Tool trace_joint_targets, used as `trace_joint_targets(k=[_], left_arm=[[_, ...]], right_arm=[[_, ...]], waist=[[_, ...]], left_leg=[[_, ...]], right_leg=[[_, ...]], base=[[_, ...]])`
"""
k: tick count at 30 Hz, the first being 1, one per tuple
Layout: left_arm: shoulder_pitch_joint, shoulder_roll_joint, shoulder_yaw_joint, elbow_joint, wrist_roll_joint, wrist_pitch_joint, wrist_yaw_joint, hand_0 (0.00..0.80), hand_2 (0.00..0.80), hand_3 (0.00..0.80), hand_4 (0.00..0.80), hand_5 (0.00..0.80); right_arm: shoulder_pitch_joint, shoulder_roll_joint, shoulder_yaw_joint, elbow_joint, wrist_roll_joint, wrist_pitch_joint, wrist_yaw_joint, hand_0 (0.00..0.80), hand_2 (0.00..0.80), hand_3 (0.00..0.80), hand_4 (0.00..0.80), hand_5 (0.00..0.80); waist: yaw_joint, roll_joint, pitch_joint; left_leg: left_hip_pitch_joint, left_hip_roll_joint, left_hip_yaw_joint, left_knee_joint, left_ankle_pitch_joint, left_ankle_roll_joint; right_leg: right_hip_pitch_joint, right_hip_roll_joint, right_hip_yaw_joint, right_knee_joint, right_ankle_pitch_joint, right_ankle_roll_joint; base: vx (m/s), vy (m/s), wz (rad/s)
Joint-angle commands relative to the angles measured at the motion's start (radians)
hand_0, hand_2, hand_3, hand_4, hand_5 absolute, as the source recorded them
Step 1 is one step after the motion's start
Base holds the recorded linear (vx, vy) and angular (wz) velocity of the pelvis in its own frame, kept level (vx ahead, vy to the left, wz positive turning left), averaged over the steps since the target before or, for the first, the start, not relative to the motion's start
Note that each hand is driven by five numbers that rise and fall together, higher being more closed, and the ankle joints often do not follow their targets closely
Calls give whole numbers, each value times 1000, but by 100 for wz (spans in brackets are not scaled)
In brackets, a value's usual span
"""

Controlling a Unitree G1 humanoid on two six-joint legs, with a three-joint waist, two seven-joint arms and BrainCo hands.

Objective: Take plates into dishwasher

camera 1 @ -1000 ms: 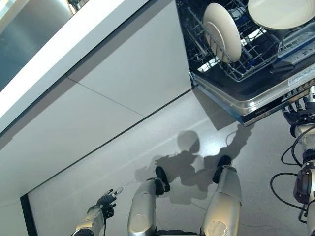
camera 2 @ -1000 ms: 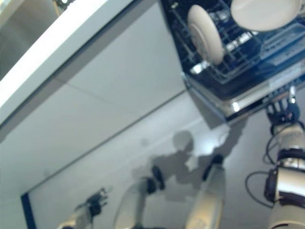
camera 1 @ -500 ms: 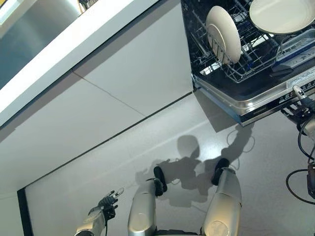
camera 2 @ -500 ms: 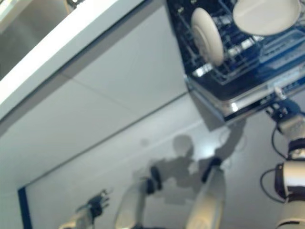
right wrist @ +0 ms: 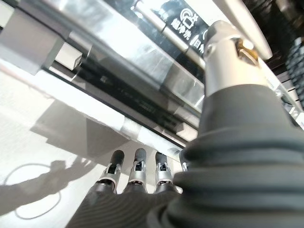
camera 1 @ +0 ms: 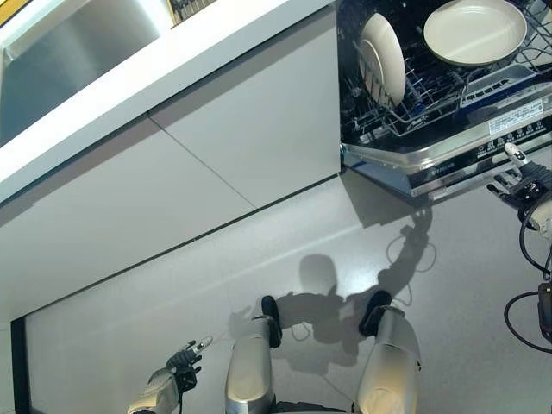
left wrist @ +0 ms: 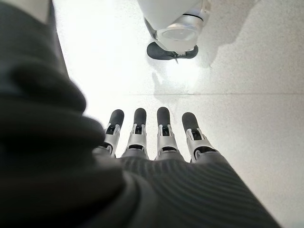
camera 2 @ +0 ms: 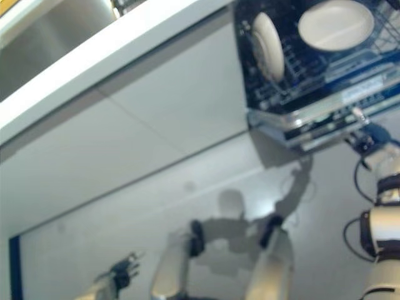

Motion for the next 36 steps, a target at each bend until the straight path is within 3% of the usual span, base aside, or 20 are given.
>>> trace_joint_targets(k=[1,7,14,22,28,36], left_arm=[[26,125,8,-23,15,-8,-2,0,0,0,0,0],[21,140,13,6,36,-28,-5,0,0,0,0,0],[19,152,33,26,52,-49,-11,0,0,0,0,0],[12,106,41,86,93,-62,-2,0,0,0,0,0],[-4,84,32,139,135,-77,13,0,0,0,0,0],[-5,59,51,199,165,-97,22,0,0,0,0,0]], right_arm=[[-279,60,-13,-121,-8,-99,132,0,0,0,0,0],[-185,47,-30,-62,-101,-51,164,0,0,0,0,0],[-23,51,-91,-38,-167,-20,227,0,0,0,0,0],[210,129,-151,-91,-364,-39,245,0,0,0,0,0],[501,304,-178,-206,-394,-66,233,0,0,0,0,0],[688,464,-172,-215,-461,-114,260,0,0,0,0,0]], waist=[[71,-91,-30],[74,-126,-65],[70,-163,-141],[62,-202,-253],[36,-225,-316],[16,-236,-363]], left_leg=[[-20,-34,49,40,58,65],[67,-43,64,-79,70,59],[186,-62,113,-285,149,55],[277,-89,142,-439,201,53],[319,-95,146,-467,182,66],[361,-96,153,-469,158,69]], right_leg=[[123,10,35,-36,-10,48],[231,40,21,-190,49,76],[378,75,-29,-438,159,110],[474,92,-65,-566,216,136],[524,99,-82,-596,224,139],[558,100,-92,-640,242,151]], base=[[75,-34,0],[96,-2,3],[57,20,4],[96,44,5],[73,6,4],[23,4,5]])
